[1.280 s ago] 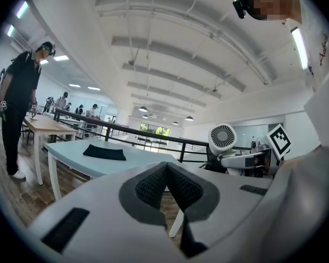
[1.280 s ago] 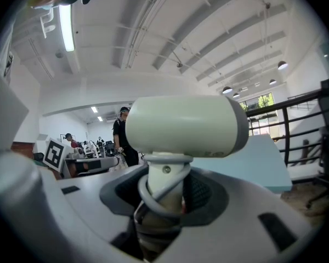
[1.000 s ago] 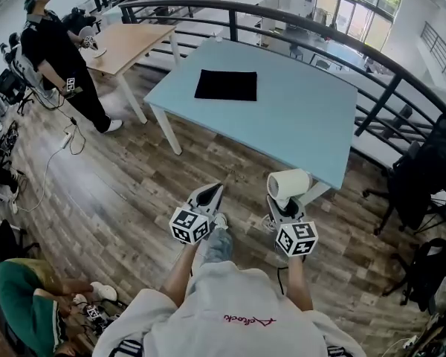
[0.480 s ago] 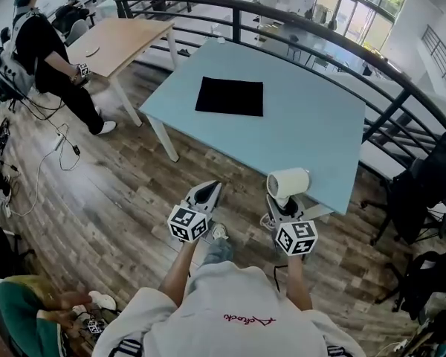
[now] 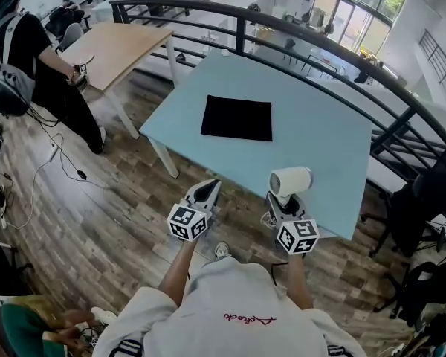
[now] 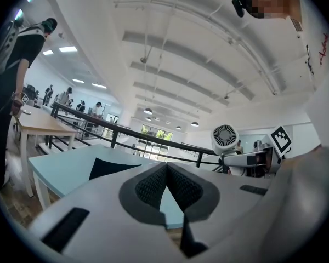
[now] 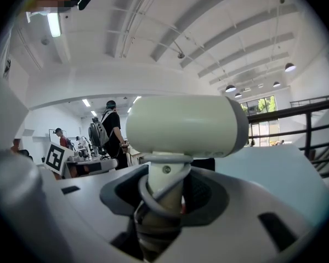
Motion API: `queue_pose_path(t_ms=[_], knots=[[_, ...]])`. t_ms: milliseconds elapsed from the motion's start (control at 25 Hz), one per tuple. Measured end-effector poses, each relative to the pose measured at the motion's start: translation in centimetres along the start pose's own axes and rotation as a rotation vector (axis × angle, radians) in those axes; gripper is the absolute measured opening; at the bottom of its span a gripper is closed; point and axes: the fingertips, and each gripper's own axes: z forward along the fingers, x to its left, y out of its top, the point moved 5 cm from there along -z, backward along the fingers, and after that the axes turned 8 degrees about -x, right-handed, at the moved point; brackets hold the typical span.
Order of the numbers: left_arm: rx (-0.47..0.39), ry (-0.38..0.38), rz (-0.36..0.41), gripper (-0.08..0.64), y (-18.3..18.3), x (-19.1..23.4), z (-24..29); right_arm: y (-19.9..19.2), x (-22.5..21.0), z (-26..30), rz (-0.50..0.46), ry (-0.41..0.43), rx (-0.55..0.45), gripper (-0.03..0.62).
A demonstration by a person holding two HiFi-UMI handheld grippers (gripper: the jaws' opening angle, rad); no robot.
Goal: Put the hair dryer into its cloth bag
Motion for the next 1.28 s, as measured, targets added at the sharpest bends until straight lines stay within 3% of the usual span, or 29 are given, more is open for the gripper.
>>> queue_pose_path(t_ms=[240,720,1280], knots=[[0.008,-0.019,-0.014,0.008,0.3,3.4,1.7,0.4,0.5,3.6,-0.001,-0.014,-0.006,0.189],[0.054,-0.070,-0.010,0.008,-1.1,3.8,4.1,-0.5,-1.4,4.3,0.025,-0.060,0.003,0.189],[0.057,-0.054,0.035,0.008,-1.0,5.0,11.9,0.7,-8.0,8.4,0.038,-0.038,-0.012,0.189]])
